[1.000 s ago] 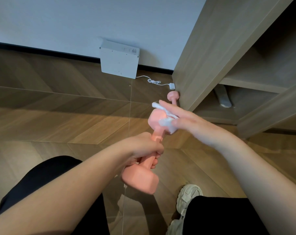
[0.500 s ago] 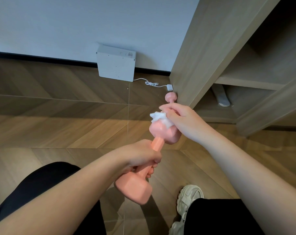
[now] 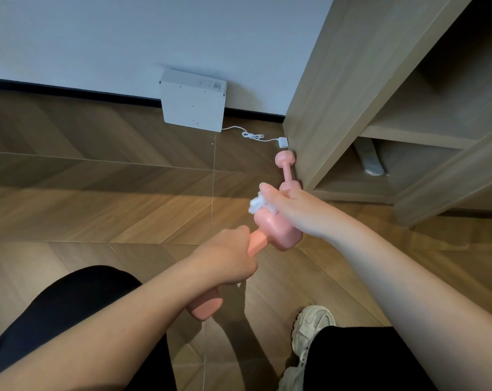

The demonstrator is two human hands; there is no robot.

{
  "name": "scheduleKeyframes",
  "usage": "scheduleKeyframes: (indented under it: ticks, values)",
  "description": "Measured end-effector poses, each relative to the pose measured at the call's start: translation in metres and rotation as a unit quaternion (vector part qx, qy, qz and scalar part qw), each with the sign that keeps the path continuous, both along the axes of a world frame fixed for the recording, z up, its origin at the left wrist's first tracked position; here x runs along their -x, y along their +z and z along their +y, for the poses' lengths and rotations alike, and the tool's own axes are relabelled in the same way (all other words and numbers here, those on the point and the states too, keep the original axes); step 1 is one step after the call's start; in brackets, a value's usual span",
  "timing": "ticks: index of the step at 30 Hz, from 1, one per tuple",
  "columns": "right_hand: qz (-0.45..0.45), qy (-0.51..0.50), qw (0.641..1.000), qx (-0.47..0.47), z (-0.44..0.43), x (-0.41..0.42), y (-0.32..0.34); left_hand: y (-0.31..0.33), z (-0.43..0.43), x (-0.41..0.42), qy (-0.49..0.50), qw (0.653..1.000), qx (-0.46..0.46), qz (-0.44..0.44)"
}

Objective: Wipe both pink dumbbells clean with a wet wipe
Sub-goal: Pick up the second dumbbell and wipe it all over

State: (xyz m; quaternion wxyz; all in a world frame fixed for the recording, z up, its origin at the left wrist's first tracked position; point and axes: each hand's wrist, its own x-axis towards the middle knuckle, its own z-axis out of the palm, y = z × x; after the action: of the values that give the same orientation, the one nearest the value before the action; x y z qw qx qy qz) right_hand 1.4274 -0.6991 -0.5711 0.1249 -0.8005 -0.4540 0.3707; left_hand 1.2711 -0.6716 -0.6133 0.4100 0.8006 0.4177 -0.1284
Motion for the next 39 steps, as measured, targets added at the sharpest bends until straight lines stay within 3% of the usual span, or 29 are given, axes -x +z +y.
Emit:
scheduleKeyframes:
  ticks: [7,10,16,19,23,28,31,34,35,39]
  values:
    - [0.061,0.124,0.988,-0.064,-0.006,-0.004,0.008,-0.001,0.014,0.002,0.086,0.994,0.064,-0.012]
    - [0.096,0.080,0.988,-0.086,-0.006,-0.008,0.013,-0.002,0.018,0.004,0.102,0.992,0.074,-0.012]
    - [0.007,0.008,0.992,-0.128,0.001,-0.007,0.008,-0.003,0.015,0.006,0.021,0.999,-0.034,-0.007]
    - [-0.012,-0.026,0.975,-0.219,0.003,-0.010,0.010,-0.004,0.012,0.007,-0.001,0.998,-0.057,0.002]
    - [0.079,-0.020,0.954,-0.287,0.002,-0.004,0.024,-0.008,0.017,0.009,0.055,0.998,0.014,-0.004]
    - [0.150,0.031,0.953,-0.262,0.000,-0.001,0.031,-0.008,0.022,0.009,0.139,0.983,0.113,-0.037]
    - [0.089,0.029,0.960,-0.262,0.003,-0.003,0.026,-0.006,0.021,0.007,0.150,0.979,0.124,-0.051]
    - [-0.139,0.129,0.965,-0.179,0.005,-0.001,0.015,-0.001,0.015,0.006,0.153,0.974,0.152,-0.076]
    - [-0.174,0.160,0.961,-0.146,0.006,0.001,0.012,0.001,0.014,0.006,0.151,0.973,0.153,-0.082]
    - [-0.171,0.160,0.966,-0.110,0.007,0.009,0.008,0.004,0.013,0.008,0.133,0.981,0.121,-0.075]
